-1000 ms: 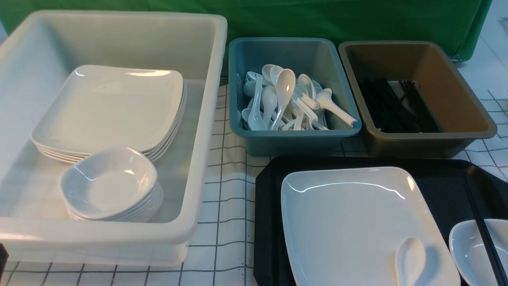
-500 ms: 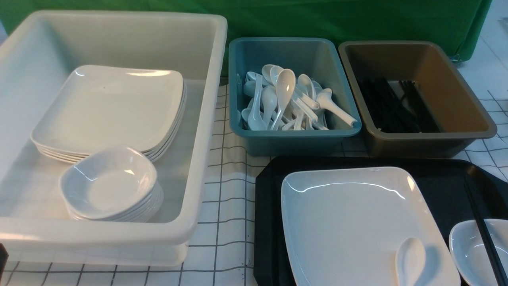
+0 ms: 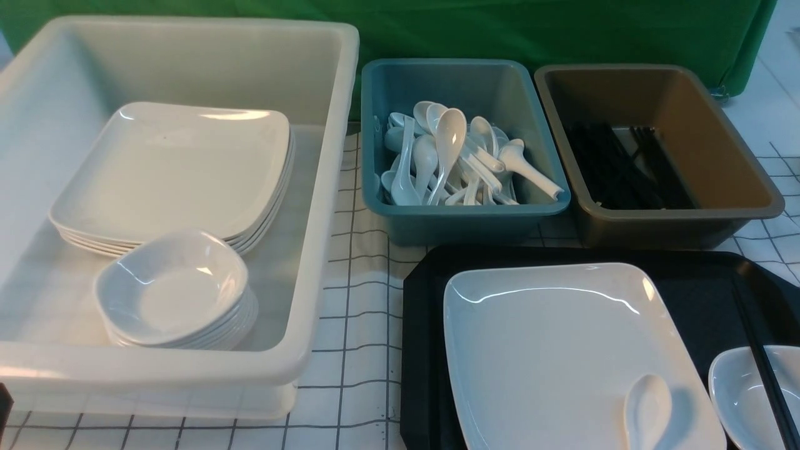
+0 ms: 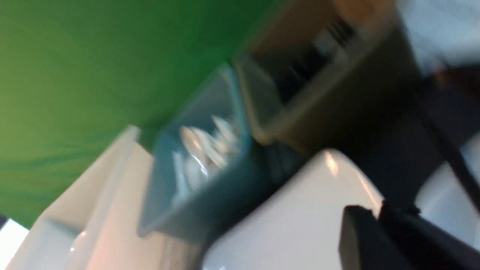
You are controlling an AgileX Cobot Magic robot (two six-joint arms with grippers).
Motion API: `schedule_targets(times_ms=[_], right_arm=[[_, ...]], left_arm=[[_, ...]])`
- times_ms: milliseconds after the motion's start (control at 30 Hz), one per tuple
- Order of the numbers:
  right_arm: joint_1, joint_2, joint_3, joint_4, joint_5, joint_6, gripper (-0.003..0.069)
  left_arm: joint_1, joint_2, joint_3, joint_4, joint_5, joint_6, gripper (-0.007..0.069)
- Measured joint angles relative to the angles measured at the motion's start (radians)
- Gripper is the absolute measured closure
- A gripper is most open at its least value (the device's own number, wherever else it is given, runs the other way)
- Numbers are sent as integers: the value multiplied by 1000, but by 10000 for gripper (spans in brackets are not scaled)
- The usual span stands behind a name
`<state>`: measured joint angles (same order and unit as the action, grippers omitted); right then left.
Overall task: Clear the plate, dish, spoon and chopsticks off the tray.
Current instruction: Use the right arm to grab a pair of chopsticks from the plate
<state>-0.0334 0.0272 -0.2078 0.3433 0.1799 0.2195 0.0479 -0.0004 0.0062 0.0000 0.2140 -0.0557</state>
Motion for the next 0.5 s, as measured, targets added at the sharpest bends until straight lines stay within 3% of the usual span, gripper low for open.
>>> schedule_targets(times_ms=[33,133,333,400,500], right_arm=[[0,34,-81,-5,5,-88,626],[0,174,-246,-45,103,-207,629],[0,609,-428,-177,554,-237,621],[0,682,-435,-195,602,-219,610],[0,908,-455,-240,651,-180,489]], left_arm=[[0,0,0,0,0,0,603],[0,0,0,0,0,0,603],[0,0,0,0,0,0,603],[0,0,0,0,0,0,603],[0,0,0,0,0,2,603]])
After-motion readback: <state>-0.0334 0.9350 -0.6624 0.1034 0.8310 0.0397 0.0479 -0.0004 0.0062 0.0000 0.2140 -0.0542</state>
